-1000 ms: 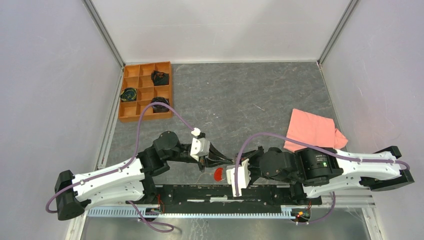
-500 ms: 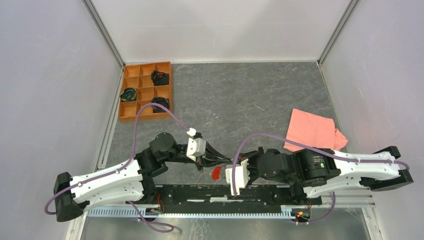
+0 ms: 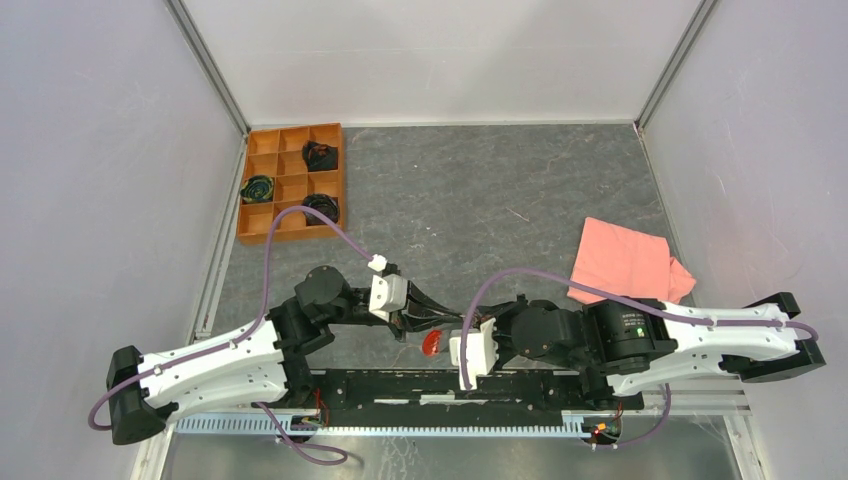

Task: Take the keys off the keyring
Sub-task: Remove the key from the keyring.

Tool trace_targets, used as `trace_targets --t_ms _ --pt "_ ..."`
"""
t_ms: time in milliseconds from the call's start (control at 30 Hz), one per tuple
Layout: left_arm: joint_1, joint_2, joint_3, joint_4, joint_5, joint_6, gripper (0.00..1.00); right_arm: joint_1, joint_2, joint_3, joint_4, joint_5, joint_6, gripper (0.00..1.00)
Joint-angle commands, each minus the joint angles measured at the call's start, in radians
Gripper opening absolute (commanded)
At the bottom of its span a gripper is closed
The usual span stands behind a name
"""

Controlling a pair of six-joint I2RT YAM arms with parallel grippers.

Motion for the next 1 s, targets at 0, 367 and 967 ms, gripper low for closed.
trace_targets --t_ms 0,367,967 --pt "-0.003 -0.023 -0.005 0.085 -0.025 -0.016 0.02 0.006 -0.02 -0.01 0.035 0.036 0.018 0.01" --pt "-0.004 -0.039 -0.028 0.079 -0.05 -0.027 0.02 0.005 -0.024 -0.017 0.058 0.137 0.038 0.0" --pt "-0.003 -0.068 -0.066 0.018 -0.314 -0.118 0.02 -0.206 -0.052 -0.257 0.385 0.182 0.176 0.0"
